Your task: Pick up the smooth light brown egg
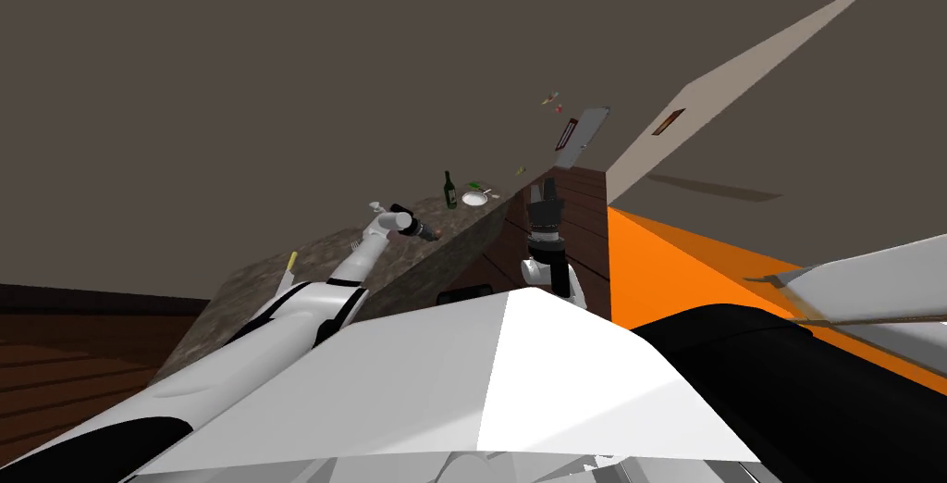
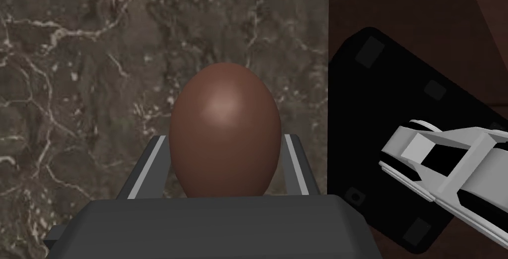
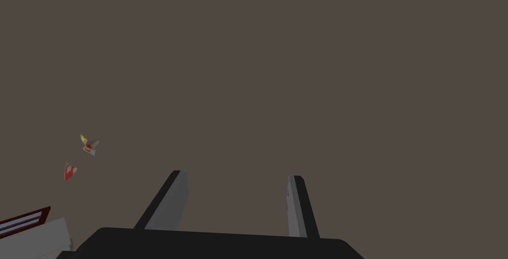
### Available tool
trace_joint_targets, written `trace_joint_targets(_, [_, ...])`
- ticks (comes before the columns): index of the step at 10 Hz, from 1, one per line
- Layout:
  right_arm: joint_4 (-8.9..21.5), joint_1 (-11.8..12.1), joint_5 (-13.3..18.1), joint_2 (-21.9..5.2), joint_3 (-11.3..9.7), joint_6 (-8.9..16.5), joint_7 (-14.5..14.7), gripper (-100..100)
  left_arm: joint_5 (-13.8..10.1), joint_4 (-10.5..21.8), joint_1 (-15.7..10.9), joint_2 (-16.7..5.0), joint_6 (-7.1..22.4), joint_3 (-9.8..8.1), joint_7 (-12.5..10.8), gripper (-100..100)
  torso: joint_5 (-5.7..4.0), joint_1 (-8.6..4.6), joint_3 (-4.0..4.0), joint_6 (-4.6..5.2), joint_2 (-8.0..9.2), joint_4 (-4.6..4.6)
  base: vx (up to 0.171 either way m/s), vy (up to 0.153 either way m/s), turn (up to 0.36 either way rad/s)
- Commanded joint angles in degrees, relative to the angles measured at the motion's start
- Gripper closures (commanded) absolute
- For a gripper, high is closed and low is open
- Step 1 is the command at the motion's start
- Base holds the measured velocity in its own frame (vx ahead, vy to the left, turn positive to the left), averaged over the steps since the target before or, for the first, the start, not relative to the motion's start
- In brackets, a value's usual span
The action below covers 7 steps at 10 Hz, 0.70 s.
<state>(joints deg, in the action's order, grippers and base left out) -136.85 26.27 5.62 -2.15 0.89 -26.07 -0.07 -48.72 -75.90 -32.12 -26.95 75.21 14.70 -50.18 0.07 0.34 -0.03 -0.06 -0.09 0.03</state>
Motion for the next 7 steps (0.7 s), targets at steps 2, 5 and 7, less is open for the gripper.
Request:
trace_joint_targets(2, [0.0, -0.01, 0.0, 0.0, 0.0, 0.0, 0.0, 0, 3.92, -4.66, 3.62, -0.43, 1.87, -3.36, -4.47, 100, 0.0, -0.02, 0.04, 0.05, 0.06, 0.02, -0.061, 0.102, -0.306])
trace_joint_targets(5, [0.0, -0.01, 0.0, 0.0, 0.0, 0.0, 0.0, 0, 5.74, -8.33, 5.28, -0.6, 2.68, -4.91, -8.22, 100, 0.0, 0.01, 0.09, 0.03, 0.13, 0.05, -0.054, 0.074, -0.232])
trace_joint_targets(7, [0.0, 0.01, 0.0, 0.0, 0.0, 0.0, 0.0, 0, 5.51, -7.55, 4.96, -0.57, 2.57, -4.72, -7.61, 0, -0.04, -0.18, 0.02, -0.04, -0.01, 0.03, -0.008, 0.008, -0.002])
